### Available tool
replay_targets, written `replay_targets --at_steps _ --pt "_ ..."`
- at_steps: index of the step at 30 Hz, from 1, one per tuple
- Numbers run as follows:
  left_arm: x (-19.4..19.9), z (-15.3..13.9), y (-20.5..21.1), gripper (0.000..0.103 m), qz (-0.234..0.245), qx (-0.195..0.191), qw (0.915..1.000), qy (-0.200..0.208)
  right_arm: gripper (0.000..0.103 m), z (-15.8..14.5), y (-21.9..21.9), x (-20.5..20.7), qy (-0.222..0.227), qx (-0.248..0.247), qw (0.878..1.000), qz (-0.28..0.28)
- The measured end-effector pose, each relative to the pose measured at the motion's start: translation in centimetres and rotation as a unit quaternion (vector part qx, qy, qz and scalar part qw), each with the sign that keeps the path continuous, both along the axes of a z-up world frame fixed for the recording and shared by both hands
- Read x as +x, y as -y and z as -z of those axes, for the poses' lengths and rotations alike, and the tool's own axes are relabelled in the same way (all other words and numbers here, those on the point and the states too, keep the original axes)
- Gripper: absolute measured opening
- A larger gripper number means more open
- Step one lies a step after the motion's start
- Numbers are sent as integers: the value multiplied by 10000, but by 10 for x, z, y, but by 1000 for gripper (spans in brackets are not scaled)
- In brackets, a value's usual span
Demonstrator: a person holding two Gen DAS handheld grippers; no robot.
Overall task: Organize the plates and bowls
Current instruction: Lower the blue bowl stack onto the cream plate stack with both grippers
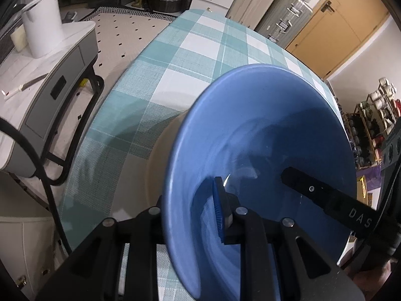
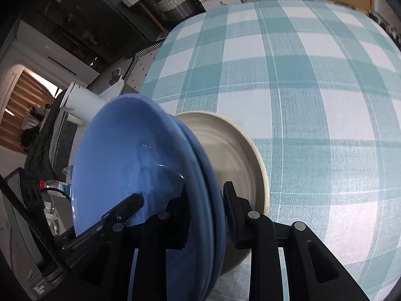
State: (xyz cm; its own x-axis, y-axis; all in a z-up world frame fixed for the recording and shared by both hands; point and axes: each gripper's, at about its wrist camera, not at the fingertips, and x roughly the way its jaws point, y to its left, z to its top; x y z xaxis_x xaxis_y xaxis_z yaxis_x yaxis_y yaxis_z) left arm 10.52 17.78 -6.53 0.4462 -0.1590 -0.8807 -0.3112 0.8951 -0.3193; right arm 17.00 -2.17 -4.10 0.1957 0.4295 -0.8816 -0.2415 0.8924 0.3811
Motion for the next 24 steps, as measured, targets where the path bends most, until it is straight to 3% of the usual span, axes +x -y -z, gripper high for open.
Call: replay_targets --at_steps 11,15,24 --pt "-6 -10 -2 25 -131 338 9993 83 31 -5 -1 -3 236 -21 9997 -27" --pt "-10 -12 -5 37 -233 412 9988 126 31 -14 -3 -6 469 -113 9988 -114" --pt "-21 -27 -4 48 -338 534 9973 361 44 -37 -4 -23 1053 -141 9938 -329"
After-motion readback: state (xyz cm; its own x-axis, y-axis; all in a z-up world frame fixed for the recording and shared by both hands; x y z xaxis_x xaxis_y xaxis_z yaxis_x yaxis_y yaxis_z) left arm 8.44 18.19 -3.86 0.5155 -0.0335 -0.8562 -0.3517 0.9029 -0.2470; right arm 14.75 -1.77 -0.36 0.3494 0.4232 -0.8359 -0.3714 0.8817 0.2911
